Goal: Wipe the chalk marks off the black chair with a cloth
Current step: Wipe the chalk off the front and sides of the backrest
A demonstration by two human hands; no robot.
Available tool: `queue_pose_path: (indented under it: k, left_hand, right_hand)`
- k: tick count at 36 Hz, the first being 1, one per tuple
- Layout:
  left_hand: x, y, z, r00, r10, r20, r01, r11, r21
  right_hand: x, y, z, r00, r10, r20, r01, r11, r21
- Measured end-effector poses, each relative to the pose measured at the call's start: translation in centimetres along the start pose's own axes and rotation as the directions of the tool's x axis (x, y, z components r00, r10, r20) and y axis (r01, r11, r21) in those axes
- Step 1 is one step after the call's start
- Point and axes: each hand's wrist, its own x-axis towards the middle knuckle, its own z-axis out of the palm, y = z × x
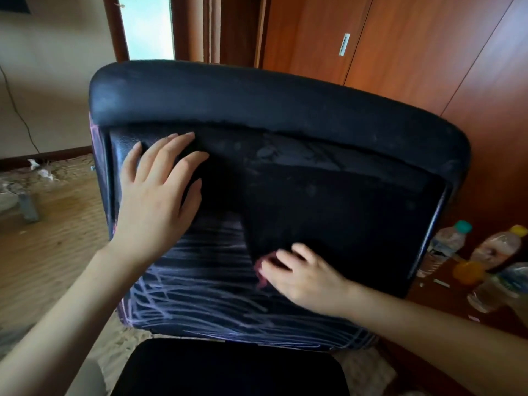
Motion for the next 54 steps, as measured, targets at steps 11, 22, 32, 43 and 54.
queue_pose_path:
  k: [11, 22, 32, 43, 54]
  left_hand:
    - [0.0, -0.5, -0.8, 1.0, 0.014, -0.006, -0.014, 0.999, -0.028]
    - [0.1, -1.1, -0.8, 0.999, 0.018, 0.032, -0.017, 0.998, -0.056]
    - [-0.2, -0.7, -1.0, 1.0, -0.005, 0.019, 0.006, 0.997, -0.071]
    - [-0.3, -1.4, -1.3, 0.998, 0.045, 0.034, -0.043, 0.997, -0.067]
    - [-1.5, -1.7, 0.1, 0.999, 0.033, 0.018, -0.033, 0.999, -0.021]
  right_hand:
    - [4.3, 4.5, -4.6, 0.974, 0.094, -0.207, -0.074, 0.992, 0.102]
    - [5.2, 2.0, -0.7, 0.955, 0.156, -0.25, -0.143, 0.987, 0.068]
    - [1.9, 1.0, -1.2, 0.984, -0.177, 0.038, 0.177, 0.984, -0.009]
    - [11.4, 5.4, -5.7, 0.906, 0.255, -0.338, -0.228, 0.966, 0.119]
    - [2.1, -2.3, 0.9, 0.976, -0.173, 0.13, 0.165, 0.984, 0.074]
